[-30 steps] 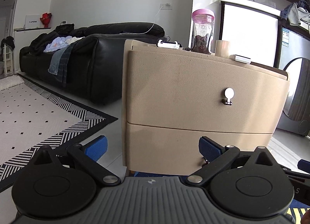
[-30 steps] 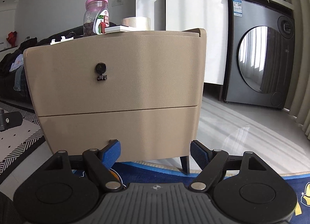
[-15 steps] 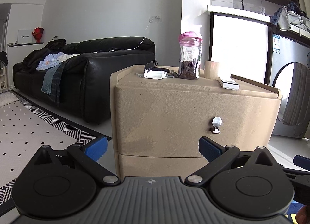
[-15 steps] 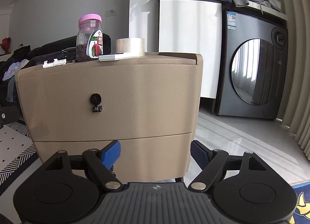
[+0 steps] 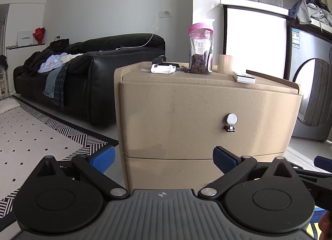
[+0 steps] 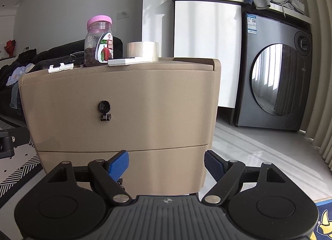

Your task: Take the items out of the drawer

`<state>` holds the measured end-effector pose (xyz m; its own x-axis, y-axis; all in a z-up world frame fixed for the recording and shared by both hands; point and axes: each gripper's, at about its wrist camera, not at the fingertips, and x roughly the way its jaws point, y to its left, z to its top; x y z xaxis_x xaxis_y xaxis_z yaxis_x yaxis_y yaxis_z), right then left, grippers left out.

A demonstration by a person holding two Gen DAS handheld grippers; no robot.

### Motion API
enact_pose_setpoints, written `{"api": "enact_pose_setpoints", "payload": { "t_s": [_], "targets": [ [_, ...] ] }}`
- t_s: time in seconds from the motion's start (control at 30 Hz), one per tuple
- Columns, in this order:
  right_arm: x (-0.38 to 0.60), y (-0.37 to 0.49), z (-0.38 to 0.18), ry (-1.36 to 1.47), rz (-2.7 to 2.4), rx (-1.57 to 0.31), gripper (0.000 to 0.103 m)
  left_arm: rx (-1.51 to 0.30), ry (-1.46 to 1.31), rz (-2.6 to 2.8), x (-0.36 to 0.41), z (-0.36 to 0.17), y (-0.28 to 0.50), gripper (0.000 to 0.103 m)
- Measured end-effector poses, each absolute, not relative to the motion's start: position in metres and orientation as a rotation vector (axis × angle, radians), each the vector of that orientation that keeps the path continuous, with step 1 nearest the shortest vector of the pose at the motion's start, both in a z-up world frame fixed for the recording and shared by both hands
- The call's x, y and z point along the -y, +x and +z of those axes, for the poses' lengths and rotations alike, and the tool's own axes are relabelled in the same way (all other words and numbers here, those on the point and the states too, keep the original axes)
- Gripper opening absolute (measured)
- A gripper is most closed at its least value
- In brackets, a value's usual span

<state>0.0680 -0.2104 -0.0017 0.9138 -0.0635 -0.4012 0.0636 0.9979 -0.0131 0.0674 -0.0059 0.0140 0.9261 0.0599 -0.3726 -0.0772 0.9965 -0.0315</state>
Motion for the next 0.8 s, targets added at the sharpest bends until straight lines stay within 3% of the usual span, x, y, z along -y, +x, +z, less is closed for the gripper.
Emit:
{"api": "enact_pose_setpoints", "payload": {
  "t_s": [0.8],
  "targets": [
    [0.205,0.062,-0.001,-0.039,-0.035,-0.385,0.083,-0.379,-0.059,0.058,0.004,0.015,0.056,0.103]
  ]
}}
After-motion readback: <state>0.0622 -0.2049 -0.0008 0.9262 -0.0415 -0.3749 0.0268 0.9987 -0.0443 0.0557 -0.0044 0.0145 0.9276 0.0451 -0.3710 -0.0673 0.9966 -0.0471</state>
